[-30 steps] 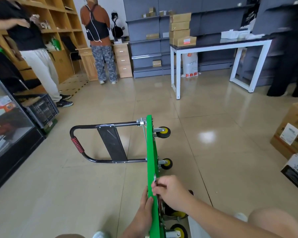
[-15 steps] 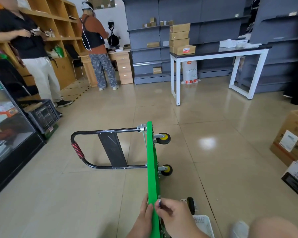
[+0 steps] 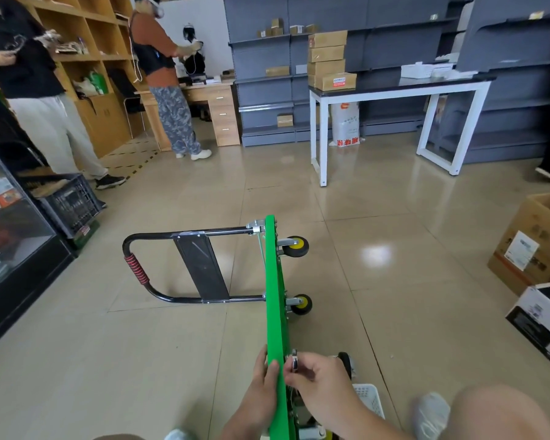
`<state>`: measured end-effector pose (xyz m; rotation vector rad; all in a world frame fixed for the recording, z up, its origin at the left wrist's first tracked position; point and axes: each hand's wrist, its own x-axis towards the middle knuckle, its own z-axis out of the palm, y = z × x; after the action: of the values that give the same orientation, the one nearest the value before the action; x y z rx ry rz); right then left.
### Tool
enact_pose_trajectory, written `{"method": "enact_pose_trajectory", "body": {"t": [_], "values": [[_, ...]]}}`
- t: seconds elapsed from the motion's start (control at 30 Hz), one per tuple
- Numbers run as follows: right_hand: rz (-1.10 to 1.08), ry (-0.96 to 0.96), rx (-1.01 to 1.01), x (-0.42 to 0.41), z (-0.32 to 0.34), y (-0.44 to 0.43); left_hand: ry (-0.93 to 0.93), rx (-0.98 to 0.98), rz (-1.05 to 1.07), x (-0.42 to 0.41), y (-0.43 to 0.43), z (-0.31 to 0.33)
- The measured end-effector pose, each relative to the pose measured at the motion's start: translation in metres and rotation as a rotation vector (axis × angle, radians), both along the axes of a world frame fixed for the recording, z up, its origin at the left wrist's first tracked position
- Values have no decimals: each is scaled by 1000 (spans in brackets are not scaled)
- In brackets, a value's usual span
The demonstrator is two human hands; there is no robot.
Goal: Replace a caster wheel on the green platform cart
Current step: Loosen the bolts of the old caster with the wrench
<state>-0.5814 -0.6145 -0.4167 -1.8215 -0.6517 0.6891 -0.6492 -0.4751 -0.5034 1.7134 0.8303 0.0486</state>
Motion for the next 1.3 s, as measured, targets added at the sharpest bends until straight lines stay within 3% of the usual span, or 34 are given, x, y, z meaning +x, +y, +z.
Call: {"method": "enact_pose_trajectory", "body": {"t": [0.73,0.97,1.0,1.13,1.3], "values": [[-78,-171,72,-22,-27,-11,-51,-38,117,4,-7,-3],[-128,-153,11,-34,-44,-19,-1,29,65,-1,-17,22],[-138,-62,28,-36,-45,-20,5,32,67,-1,-17,21],[-126,12,110,-42,-48,-23,-18,11,75,-2,-18,23],[-46,-139,98,-34,-38,-24,-8,-28,91,-3,-20,27]]}}
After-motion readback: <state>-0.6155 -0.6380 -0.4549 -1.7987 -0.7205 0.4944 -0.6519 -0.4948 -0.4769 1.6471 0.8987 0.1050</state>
